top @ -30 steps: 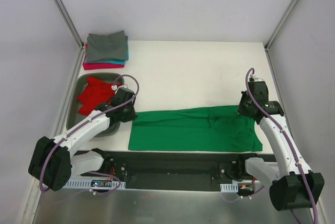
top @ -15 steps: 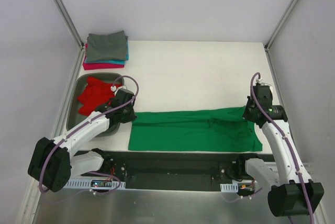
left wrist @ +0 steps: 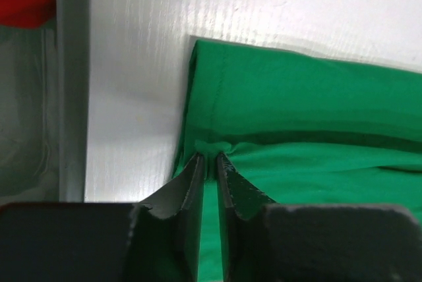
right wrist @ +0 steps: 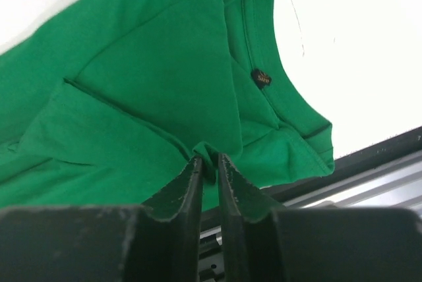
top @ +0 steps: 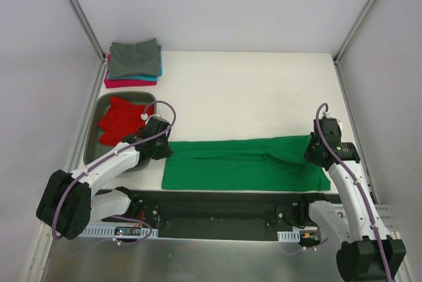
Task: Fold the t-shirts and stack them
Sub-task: Fold the other side of the tshirt into a rectangle
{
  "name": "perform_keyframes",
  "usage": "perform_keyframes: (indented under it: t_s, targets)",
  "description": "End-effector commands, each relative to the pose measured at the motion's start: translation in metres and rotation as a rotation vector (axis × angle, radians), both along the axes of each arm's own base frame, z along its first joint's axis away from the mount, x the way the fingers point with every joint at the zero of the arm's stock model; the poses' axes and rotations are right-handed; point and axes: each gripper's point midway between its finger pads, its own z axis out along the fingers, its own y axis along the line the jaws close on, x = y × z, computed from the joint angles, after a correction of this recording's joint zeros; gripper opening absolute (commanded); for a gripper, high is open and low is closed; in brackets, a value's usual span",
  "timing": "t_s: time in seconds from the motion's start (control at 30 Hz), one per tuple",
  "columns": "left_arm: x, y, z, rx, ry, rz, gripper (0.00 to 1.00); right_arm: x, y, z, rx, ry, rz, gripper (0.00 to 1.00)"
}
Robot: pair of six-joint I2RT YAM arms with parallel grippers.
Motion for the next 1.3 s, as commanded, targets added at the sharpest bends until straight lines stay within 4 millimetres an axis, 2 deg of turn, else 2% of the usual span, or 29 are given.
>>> perform_keyframes:
  t_s: [0.0, 0.03, 0.07, 0.13, 0.17, 0.23, 0.27, 0.33, 0.37, 0.47, 0.57, 0.6, 0.7, 0.83, 0.97, 1.1, 1.27]
  targets:
    - [-0.013, 0.000, -0.009, -0.019, 0.026, 0.001, 0.19, -0.027, -0.006, -0.009, 0.012, 0.036, -0.133, 0.23]
    - [-0.016, 0.000, -0.009, -0.029, 0.028, 0.001, 0.27, -0.032, -0.008, -0.014, 0.008, 0.042, -0.151, 0.26]
    - [-0.019, -0.001, -0.010, -0.040, 0.029, 0.004, 0.30, -0.036, -0.010, -0.016, 0.010, 0.036, -0.183, 0.29]
    - [-0.023, -0.001, -0.009, -0.055, 0.025, 0.004, 0.40, -0.040, -0.008, -0.017, 0.036, 0.010, -0.223, 0.43]
    - [-0.023, 0.000, -0.006, -0.060, 0.017, 0.005, 0.50, -0.039, -0.007, -0.013, 0.045, -0.018, -0.221, 0.49]
    - [-0.022, 0.000, 0.004, -0.065, -0.008, 0.007, 0.89, -0.034, -0.012, 0.000, 0.032, -0.098, -0.225, 0.62]
    - [-0.020, 0.000, 0.011, -0.068, -0.022, 0.006, 0.99, -0.031, -0.012, 0.006, 0.033, -0.135, -0.211, 0.69]
    - [-0.017, -0.005, 0.023, -0.099, -0.049, -0.005, 0.99, -0.021, -0.001, 0.014, 0.078, -0.194, -0.144, 0.89]
    - [-0.014, -0.008, 0.031, -0.115, -0.064, -0.008, 0.99, -0.012, 0.010, 0.017, 0.123, -0.227, -0.079, 0.99]
    - [-0.004, -0.019, 0.050, -0.156, -0.095, -0.025, 0.99, 0.009, 0.058, 0.020, 0.313, -0.290, 0.143, 0.96]
    - [0.004, -0.035, 0.062, -0.193, -0.100, -0.068, 0.99, 0.027, 0.089, 0.023, 0.447, -0.292, 0.261, 0.96]
    - [0.008, -0.041, 0.065, -0.208, -0.107, -0.088, 0.99, 0.031, 0.095, 0.019, 0.471, -0.271, 0.278, 0.96]
    - [0.012, -0.066, 0.066, -0.263, -0.089, -0.167, 0.99, 0.042, 0.094, 0.002, 0.460, -0.180, 0.269, 0.96]
    - [0.016, -0.085, 0.045, -0.269, -0.018, -0.205, 0.99, 0.054, 0.098, -0.018, 0.477, -0.111, 0.279, 0.96]
    - [0.015, -0.095, 0.021, -0.261, 0.062, -0.231, 0.99, 0.051, 0.103, -0.041, 0.481, -0.040, 0.276, 0.96]
    - [0.007, -0.091, -0.007, -0.226, 0.148, -0.215, 0.99, 0.037, 0.102, -0.060, 0.465, 0.029, 0.267, 0.96]
    - [-0.002, -0.080, -0.029, -0.176, 0.198, -0.187, 0.99, 0.010, 0.117, -0.061, 0.542, 0.058, 0.320, 0.96]
